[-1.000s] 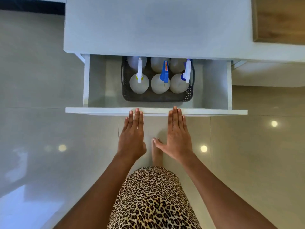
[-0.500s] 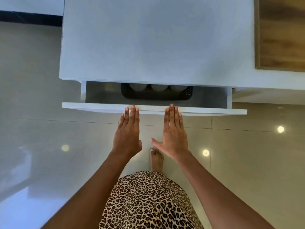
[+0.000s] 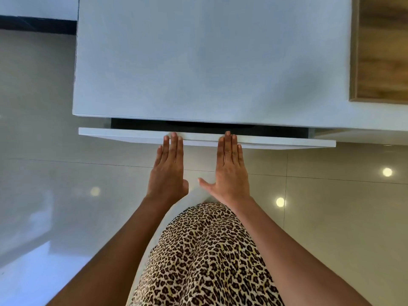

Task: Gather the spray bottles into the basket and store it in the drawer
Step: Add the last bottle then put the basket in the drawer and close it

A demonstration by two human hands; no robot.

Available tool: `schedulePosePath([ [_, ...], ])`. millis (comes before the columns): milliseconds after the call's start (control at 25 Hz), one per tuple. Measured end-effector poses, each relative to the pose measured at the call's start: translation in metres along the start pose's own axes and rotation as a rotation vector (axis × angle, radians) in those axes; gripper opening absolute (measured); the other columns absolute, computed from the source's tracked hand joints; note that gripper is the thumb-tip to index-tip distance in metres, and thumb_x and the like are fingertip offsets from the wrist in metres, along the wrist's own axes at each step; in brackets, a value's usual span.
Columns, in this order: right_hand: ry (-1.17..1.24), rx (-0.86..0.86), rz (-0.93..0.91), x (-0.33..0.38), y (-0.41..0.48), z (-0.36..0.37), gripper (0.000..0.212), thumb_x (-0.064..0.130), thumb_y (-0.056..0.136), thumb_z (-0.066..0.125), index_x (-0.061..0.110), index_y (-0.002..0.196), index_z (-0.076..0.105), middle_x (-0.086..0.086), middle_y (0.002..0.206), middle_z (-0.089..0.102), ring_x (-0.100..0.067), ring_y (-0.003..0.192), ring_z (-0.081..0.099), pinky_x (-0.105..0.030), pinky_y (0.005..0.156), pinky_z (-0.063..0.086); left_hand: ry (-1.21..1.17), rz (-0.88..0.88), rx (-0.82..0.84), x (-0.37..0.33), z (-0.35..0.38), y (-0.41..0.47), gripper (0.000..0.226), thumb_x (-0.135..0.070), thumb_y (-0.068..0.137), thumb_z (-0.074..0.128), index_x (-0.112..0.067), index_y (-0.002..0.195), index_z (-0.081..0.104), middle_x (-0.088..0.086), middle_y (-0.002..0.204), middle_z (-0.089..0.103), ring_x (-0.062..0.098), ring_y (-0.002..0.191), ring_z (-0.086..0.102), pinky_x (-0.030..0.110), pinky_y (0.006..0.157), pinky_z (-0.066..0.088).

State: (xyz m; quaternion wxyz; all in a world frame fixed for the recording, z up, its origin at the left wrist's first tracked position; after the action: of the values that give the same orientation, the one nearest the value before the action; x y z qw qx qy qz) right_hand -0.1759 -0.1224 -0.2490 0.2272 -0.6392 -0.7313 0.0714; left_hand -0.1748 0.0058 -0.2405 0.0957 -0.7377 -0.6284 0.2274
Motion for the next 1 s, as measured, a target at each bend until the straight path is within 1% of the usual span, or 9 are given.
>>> schedulePosePath([
  [160, -0.049, -0.027, -0.039, -0.002, 0.007, -0.003, 0.116, 0.065, 0.076, 0.055, 0.005, 0.142, -0.020, -0.011, 0.149, -0.027, -0.025, 0.141, -0.021, -0.037, 0.119, -0.007, -0.001, 0.003, -0.018, 0.002, -0.003, 0.007, 0.096, -0.013, 0.072, 0.055, -0.003, 0.141, -0.011, 0.015, 0.150, -0.020, 0.030, 0.139, -0.019, 0.038, 0.115, -0.007],
  [280, -0.062, -0.033, -0.051, -0.003, 0.012, -0.008, 0.110, 0.061, 0.079, 0.054, 0.004, 0.144, -0.015, -0.012, 0.153, -0.021, -0.026, 0.144, -0.015, -0.038, 0.120, -0.005, -0.002, 0.005, -0.031, 0.004, -0.009, 0.012, 0.095, -0.014, 0.075, 0.056, -0.003, 0.142, -0.011, 0.017, 0.153, -0.015, 0.031, 0.141, -0.016, 0.040, 0.116, -0.007],
  [400, -0.163, -0.137, -0.128, -0.003, 0.013, -0.023, 0.101, 0.052, 0.082, 0.058, 0.001, 0.145, -0.003, -0.018, 0.157, -0.001, -0.030, 0.146, 0.000, -0.041, 0.118, -0.002, 0.065, 0.074, -0.178, 0.005, -0.027, 0.015, 0.094, -0.011, 0.078, 0.058, -0.005, 0.142, -0.011, 0.012, 0.151, -0.017, 0.030, 0.140, -0.017, 0.041, 0.115, -0.005],
  [480, -0.229, -0.230, -0.171, -0.009, 0.015, -0.038, 0.102, 0.049, 0.081, 0.063, 0.000, 0.145, 0.001, -0.020, 0.156, 0.008, -0.032, 0.145, 0.007, -0.042, 0.117, 0.002, 0.133, 0.106, -0.268, 0.009, -0.043, 0.024, 0.096, -0.013, 0.079, 0.061, -0.004, 0.141, -0.012, 0.015, 0.152, -0.015, 0.033, 0.140, -0.015, 0.042, 0.115, -0.002],
  [560, -0.283, -0.244, -0.168, -0.020, 0.029, -0.049, 0.108, 0.050, 0.077, 0.066, -0.001, 0.145, -0.001, -0.021, 0.156, 0.006, -0.034, 0.145, 0.005, -0.043, 0.118, 0.002, 0.183, 0.106, -0.277, 0.015, -0.055, 0.041, 0.102, -0.020, 0.078, 0.067, -0.001, 0.141, -0.010, 0.021, 0.154, -0.008, 0.037, 0.141, -0.009, 0.044, 0.116, 0.000],
  [680, -0.307, -0.233, -0.138, -0.033, 0.058, -0.067, 0.117, 0.046, 0.069, 0.076, -0.003, 0.145, 0.002, -0.022, 0.156, 0.005, -0.036, 0.145, 0.004, -0.044, 0.119, 0.006, 0.198, 0.102, -0.220, 0.023, -0.061, 0.065, 0.109, -0.025, 0.074, 0.073, 0.003, 0.140, -0.009, 0.024, 0.153, -0.006, 0.039, 0.141, -0.007, 0.044, 0.116, 0.002],
  [800, -0.326, -0.188, -0.164, -0.038, 0.076, -0.069, 0.119, 0.043, 0.065, 0.079, -0.003, 0.145, 0.003, -0.021, 0.157, 0.004, -0.035, 0.145, 0.004, -0.043, 0.120, 0.006, 0.207, 0.124, -0.228, 0.025, -0.056, 0.074, 0.100, -0.018, 0.078, 0.068, 0.004, 0.140, -0.007, 0.025, 0.153, -0.005, 0.038, 0.142, -0.006, 0.041, 0.117, 0.001],
  [880, -0.326, -0.194, -0.173, -0.039, 0.079, -0.067, 0.118, 0.040, 0.065, 0.080, -0.003, 0.145, 0.005, -0.020, 0.157, 0.006, -0.034, 0.145, 0.006, -0.043, 0.120, 0.006, 0.214, 0.131, -0.252, 0.026, -0.055, 0.074, 0.095, -0.014, 0.080, 0.065, 0.004, 0.140, -0.006, 0.025, 0.153, -0.003, 0.038, 0.142, -0.004, 0.041, 0.117, 0.002],
  [1000, -0.323, -0.221, -0.164, -0.042, 0.080, -0.069, 0.115, 0.037, 0.065, 0.080, -0.002, 0.145, 0.007, -0.020, 0.156, 0.009, -0.033, 0.145, 0.009, -0.041, 0.120, 0.007, 0.243, 0.124, -0.265, 0.025, -0.055, 0.076, 0.092, -0.015, 0.081, 0.063, 0.004, 0.141, -0.003, 0.025, 0.153, 0.000, 0.038, 0.142, -0.001, 0.040, 0.117, 0.001],
])
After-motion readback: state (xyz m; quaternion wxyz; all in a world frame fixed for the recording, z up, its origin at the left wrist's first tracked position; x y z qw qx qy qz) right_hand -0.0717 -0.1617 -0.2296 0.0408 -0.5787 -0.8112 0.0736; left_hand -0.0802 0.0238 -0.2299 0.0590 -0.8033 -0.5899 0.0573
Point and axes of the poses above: each hand's wrist, its own y-axis towards the middle knuckle, its own z-axis out of the palm, x = y × z, the point moved 8 cm from there along y, towards the middle knuckle
